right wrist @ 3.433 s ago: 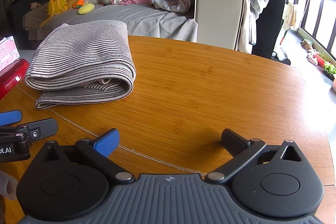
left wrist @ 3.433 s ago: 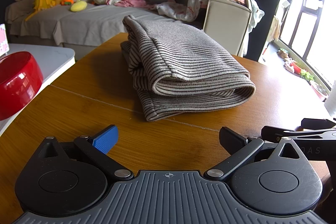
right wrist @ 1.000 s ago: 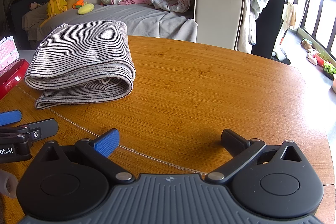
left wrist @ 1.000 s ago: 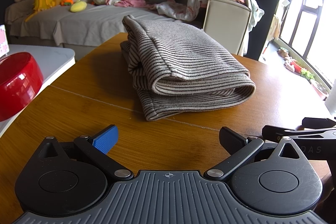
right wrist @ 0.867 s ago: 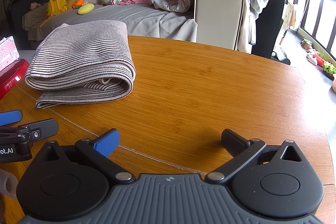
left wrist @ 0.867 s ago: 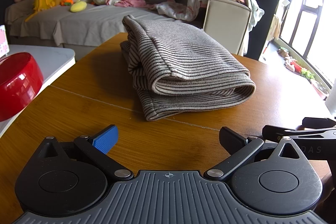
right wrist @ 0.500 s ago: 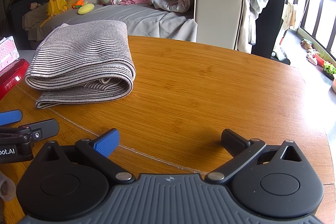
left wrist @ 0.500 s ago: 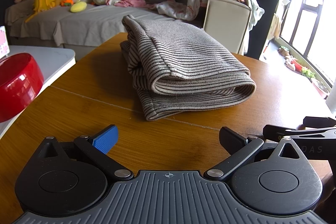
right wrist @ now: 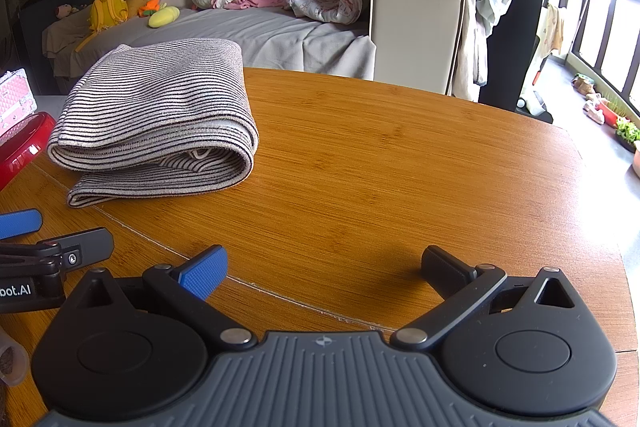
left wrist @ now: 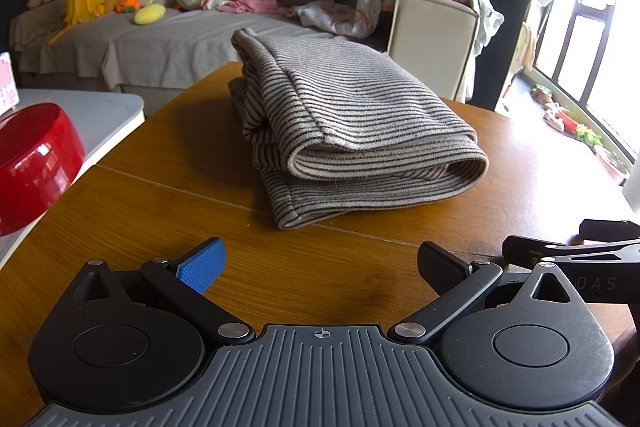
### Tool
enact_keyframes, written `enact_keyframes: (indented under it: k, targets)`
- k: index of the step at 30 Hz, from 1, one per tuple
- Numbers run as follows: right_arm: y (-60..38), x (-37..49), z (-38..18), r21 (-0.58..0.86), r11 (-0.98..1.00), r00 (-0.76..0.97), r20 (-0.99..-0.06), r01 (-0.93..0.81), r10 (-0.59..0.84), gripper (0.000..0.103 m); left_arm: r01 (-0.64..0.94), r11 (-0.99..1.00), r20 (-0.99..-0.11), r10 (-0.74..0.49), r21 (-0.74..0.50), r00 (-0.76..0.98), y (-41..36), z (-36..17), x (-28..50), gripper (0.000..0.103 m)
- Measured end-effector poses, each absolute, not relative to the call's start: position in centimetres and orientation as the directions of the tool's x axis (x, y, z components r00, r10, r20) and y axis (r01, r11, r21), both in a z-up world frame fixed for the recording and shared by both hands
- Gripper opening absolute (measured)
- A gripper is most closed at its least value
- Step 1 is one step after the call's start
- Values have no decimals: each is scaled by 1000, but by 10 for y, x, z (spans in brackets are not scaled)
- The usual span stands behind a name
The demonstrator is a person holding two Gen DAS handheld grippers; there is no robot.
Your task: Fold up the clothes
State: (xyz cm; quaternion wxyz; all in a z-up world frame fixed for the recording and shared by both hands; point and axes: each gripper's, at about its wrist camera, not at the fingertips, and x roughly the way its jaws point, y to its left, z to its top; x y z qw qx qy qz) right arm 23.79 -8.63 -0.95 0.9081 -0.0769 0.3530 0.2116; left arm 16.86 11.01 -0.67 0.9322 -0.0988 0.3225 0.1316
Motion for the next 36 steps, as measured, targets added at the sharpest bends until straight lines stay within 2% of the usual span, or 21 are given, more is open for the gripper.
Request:
enact_keyframes:
  k: [36]
  targets:
    - [-86, 238, -10, 9, 899, 661, -674, -439, 330, 103, -312, 946, -629, 187, -94, 755, 110, -6, 169, 103]
